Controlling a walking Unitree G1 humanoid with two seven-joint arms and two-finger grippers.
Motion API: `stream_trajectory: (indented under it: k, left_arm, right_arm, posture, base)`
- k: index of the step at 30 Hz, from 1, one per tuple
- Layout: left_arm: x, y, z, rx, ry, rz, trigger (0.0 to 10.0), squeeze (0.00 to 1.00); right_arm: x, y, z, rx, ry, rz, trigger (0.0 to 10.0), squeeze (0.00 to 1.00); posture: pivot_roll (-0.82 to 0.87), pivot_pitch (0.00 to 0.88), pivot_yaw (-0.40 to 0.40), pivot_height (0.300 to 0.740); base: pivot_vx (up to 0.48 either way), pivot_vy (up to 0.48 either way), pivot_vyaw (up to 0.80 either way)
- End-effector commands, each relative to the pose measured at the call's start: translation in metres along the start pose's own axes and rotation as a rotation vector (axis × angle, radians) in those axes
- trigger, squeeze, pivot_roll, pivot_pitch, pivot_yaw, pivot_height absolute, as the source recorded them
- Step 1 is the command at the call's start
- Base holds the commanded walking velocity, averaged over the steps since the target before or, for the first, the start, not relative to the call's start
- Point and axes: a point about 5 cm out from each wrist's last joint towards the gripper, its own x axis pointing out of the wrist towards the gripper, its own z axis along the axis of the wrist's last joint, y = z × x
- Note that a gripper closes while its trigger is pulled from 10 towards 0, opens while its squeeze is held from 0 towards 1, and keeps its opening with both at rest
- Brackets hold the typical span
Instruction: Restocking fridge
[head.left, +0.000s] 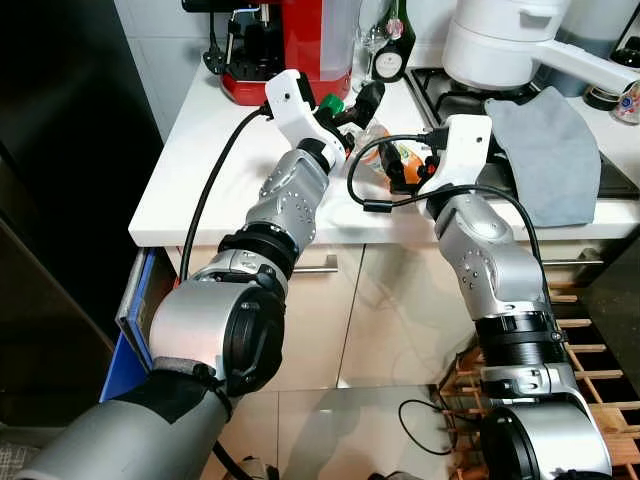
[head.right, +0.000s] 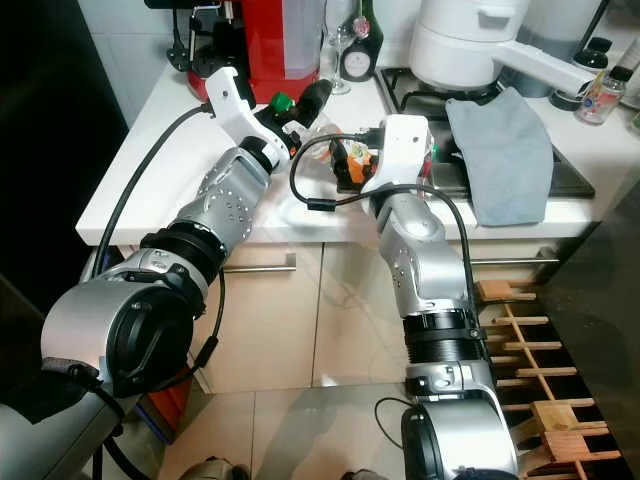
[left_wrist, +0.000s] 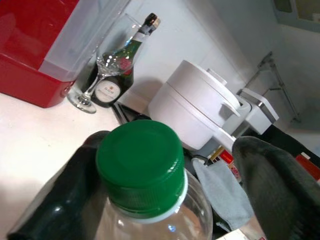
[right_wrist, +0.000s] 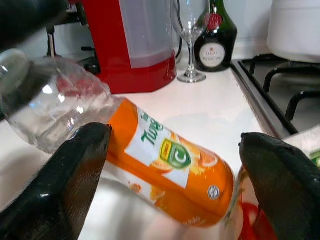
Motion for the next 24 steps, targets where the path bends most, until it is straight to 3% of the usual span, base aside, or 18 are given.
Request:
stream_trajectory:
  k: [1,13,17,20,24]
  left_arm:
    - [0.003,-0.010,-0.006,-0.005,0.039,-0.013,0.0,0.00]
    - [0.006,-0.012,-0.001,-0.194,0.003,0.015,0.0,0.00]
    - [0.012,-0.026,0.013,-0.233,-0.042,-0.058,0.0,0.00]
    - [0.013,-0.028,0.014,-0.239,-0.046,-0.065,0.0,0.00]
    - [0.017,-0.044,0.019,-0.282,-0.048,-0.133,0.0,0.00]
  right_arm:
    - [-0.002,0.000,0.002,-0.005,-0.001,-0.005,10.0,0.03]
    - [-0.004,0.004,0.001,0.002,0.011,-0.006,10.0,0.02]
    - [-0.004,0.006,0.000,0.007,0.017,0.000,10.0,0.03]
    - [-0.004,0.007,0.000,0.008,0.018,0.001,10.0,0.03]
    - [-0.003,0.009,0.000,0.011,0.021,0.008,10.0,0.03]
  posture:
    - [-0.17,0.000,0.042,0.740]
    - [-0.15,0.000,0.038,0.740]
    - [-0.14,0.000,0.034,0.740]
    - [-0.14,0.000,0.034,0.740]
    - [-0.13,0.000,0.030,0.740]
  base:
    - [0.000,0.000,0.00]
    - [0.000,0.000,0.00]
    - [0.000,0.000,0.00]
    - [0.000,0.000,0.00]
    - [0.000,0.000,0.00]
